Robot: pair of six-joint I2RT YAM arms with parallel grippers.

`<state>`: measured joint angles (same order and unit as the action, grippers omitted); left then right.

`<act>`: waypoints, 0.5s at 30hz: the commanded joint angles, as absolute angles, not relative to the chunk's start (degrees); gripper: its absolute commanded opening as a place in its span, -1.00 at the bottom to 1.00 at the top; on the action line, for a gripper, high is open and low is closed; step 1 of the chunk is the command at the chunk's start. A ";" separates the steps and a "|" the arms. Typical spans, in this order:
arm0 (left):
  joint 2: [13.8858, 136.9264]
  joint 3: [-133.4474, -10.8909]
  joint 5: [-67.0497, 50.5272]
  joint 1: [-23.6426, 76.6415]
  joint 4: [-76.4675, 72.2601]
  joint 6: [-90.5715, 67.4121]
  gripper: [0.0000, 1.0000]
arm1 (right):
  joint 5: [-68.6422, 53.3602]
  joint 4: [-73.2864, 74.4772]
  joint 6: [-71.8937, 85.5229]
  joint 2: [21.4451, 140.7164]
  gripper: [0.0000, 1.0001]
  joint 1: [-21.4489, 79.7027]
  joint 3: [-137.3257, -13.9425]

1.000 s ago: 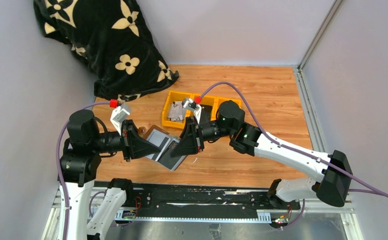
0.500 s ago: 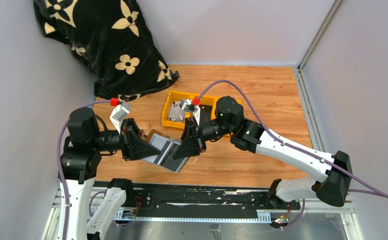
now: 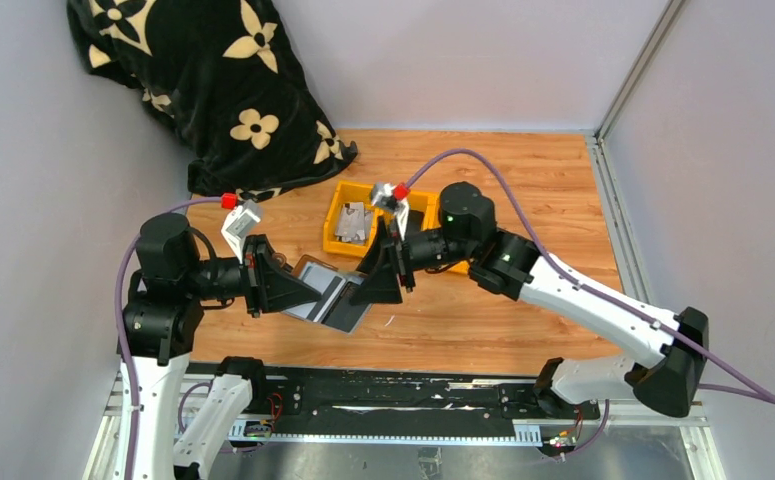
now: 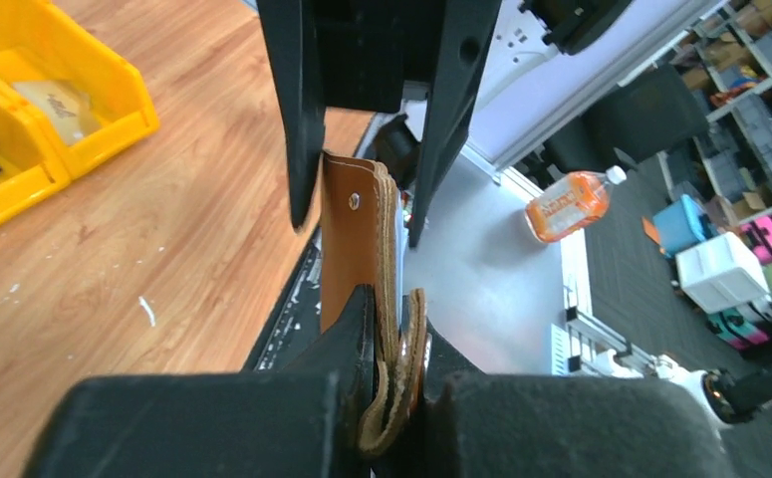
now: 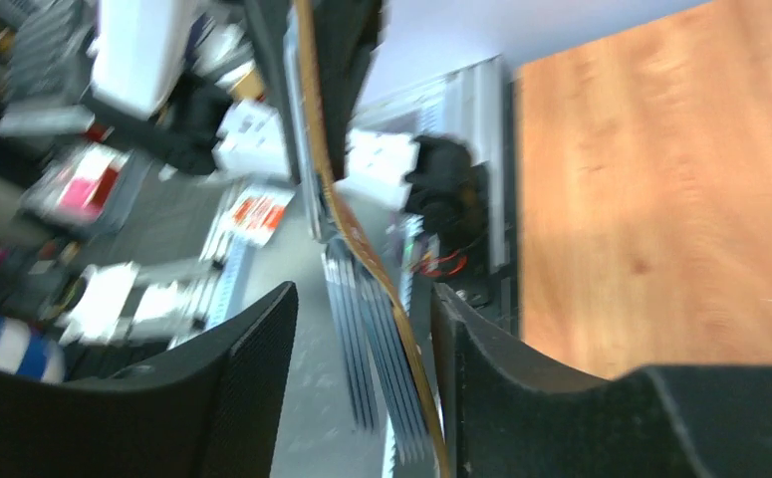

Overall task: Take the credit cards out of the card holder
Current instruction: Remove the credit card from the card holder.

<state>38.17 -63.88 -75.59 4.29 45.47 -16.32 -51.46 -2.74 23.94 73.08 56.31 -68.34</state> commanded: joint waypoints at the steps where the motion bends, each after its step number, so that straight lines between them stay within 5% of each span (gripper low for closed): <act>1: 36.30 -63.51 -70.38 4.22 41.23 -18.02 -1.00 | -34.86 -2.56 23.95 65.36 0.14 53.10 -68.55; 6: 33.38 -61.36 -60.85 4.22 33.50 -21.67 -1.00 | -23.93 -10.64 30.59 56.95 0.21 53.15 -61.70; 15: 33.87 -59.06 -59.63 4.22 27.03 -28.22 -1.00 | -33.65 -28.42 45.46 64.34 0.16 56.38 -57.22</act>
